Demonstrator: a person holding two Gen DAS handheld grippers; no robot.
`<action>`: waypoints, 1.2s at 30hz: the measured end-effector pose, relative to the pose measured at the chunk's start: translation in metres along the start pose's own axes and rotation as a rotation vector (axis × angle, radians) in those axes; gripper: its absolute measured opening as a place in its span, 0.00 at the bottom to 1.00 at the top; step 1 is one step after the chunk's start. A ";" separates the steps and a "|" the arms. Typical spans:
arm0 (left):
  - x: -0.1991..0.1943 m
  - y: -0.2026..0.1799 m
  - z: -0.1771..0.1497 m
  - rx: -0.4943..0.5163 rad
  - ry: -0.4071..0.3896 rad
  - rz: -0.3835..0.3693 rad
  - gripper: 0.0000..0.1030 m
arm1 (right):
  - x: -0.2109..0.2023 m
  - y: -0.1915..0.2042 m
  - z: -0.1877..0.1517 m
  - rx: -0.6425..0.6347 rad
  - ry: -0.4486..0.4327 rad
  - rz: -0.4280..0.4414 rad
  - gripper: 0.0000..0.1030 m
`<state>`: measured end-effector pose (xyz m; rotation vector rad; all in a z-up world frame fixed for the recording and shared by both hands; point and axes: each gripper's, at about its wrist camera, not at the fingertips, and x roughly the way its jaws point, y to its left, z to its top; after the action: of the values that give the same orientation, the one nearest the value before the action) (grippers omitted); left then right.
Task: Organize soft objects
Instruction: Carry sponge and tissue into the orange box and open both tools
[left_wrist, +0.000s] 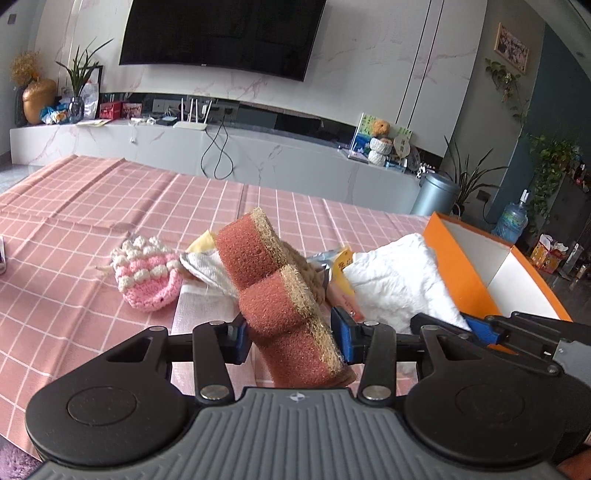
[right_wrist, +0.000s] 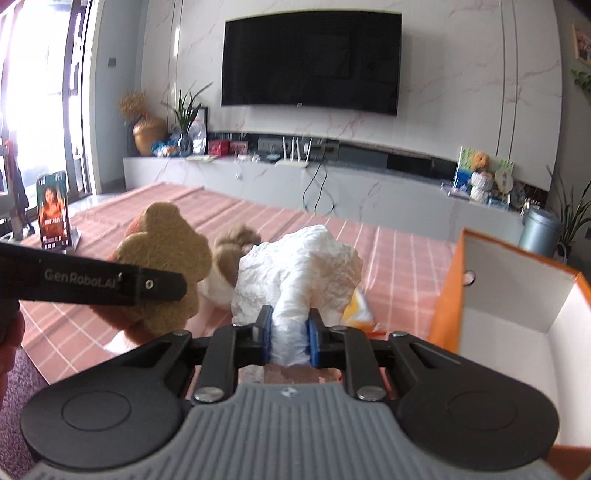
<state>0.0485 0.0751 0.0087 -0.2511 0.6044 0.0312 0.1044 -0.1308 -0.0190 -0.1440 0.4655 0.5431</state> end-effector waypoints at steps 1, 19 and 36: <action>-0.003 0.000 0.002 0.003 -0.009 -0.002 0.49 | -0.005 -0.002 0.003 0.002 -0.013 -0.003 0.17; -0.021 -0.067 0.037 0.137 -0.080 -0.213 0.49 | -0.085 -0.098 0.033 0.126 -0.092 -0.160 0.17; 0.073 -0.197 0.058 0.359 0.289 -0.483 0.49 | -0.072 -0.211 0.011 0.257 0.294 -0.170 0.18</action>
<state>0.1611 -0.1049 0.0575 -0.0459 0.8093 -0.5833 0.1654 -0.3407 0.0266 -0.0157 0.7974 0.2913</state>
